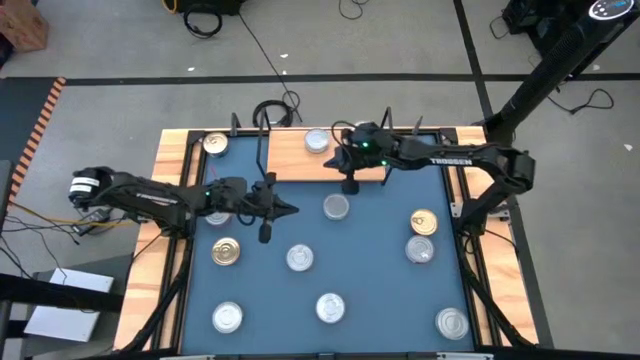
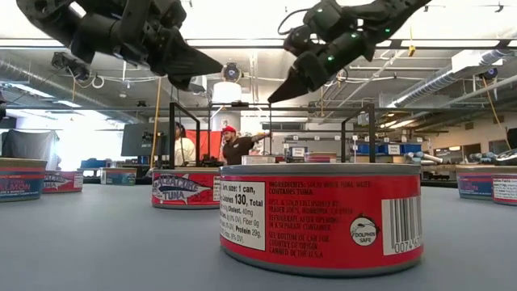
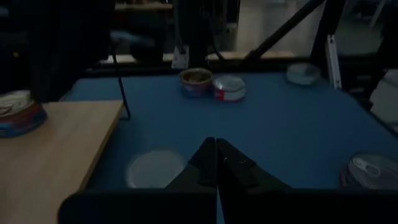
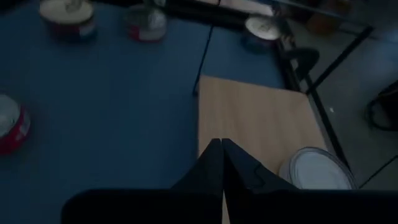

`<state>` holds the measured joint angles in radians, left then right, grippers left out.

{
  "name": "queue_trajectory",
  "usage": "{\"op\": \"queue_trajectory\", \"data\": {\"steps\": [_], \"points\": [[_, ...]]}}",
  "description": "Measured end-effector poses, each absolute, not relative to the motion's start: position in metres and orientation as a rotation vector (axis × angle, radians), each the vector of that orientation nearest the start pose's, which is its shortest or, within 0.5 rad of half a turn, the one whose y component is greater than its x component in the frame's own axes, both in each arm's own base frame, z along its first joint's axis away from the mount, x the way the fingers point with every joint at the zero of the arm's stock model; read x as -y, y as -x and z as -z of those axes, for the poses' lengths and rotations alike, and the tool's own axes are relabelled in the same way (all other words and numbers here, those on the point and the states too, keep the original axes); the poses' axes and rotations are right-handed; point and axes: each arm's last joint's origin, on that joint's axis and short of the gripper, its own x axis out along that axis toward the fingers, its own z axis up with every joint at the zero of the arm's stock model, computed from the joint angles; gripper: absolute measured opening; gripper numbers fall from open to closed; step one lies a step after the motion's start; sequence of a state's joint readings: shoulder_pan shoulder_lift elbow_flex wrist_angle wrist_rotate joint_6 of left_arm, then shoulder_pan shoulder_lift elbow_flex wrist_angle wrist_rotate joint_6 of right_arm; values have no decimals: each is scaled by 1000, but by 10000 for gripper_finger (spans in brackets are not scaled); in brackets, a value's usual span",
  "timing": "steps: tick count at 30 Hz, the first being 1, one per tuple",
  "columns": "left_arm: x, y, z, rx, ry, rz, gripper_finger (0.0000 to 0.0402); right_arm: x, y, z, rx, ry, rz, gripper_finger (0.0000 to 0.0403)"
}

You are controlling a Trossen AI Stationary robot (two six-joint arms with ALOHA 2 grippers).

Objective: Stack canned seafood by type on shelf
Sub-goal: Put the red tuna can on the shelf

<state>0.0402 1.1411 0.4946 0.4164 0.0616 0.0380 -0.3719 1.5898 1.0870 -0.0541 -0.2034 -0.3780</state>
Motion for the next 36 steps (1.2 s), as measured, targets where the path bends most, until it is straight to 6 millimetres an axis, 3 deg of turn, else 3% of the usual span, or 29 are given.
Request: {"op": "queue_trajectory", "data": {"steps": [8,18,29,36], "points": [[-7,-240,-241,-423,-20,38,1,85,-308,-252,-475,212,3,3],[-4,-230,-244,-729,122,37,1,51,-287,-240,-446,182,-56,4],[19,-218,-237,-914,260,15,1,21,-284,-229,-474,189,-36,5],[34,-225,-234,-907,326,90,1,11,-284,-226,-461,216,-34,6]]}}
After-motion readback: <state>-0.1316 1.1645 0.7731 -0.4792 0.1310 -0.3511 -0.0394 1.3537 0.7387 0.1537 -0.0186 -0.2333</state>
